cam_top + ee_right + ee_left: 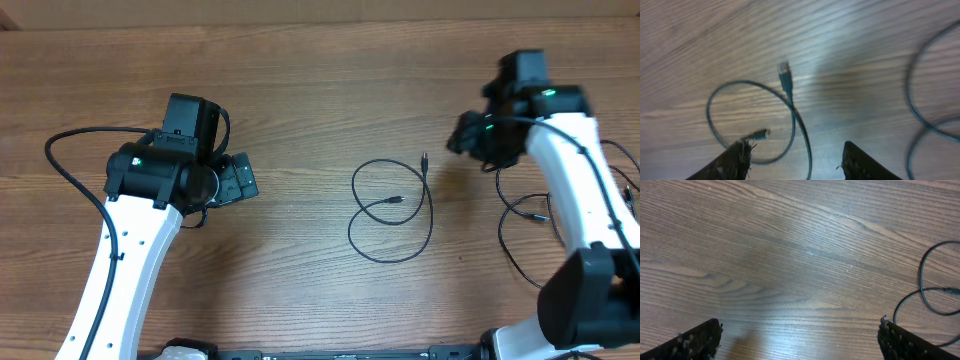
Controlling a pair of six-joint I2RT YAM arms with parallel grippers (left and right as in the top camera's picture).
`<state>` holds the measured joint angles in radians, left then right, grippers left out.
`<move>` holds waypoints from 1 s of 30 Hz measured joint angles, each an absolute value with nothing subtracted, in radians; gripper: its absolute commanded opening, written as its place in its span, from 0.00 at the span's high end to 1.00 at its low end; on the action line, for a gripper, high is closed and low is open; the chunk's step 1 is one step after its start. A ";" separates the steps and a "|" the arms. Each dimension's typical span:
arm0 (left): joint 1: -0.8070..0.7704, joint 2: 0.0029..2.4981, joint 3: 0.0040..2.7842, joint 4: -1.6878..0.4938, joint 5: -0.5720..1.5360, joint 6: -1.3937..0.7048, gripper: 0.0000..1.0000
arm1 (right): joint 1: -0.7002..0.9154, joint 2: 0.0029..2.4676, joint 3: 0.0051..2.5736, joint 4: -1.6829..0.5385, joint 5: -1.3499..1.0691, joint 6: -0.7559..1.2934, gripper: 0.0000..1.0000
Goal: Untangle cables
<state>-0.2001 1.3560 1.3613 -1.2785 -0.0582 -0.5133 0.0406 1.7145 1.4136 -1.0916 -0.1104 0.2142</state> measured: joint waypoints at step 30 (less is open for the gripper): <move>-0.200 1.356 1.361 -1.279 -0.056 -0.513 0.00 | 0.269 1.796 1.034 -0.820 0.054 0.414 0.67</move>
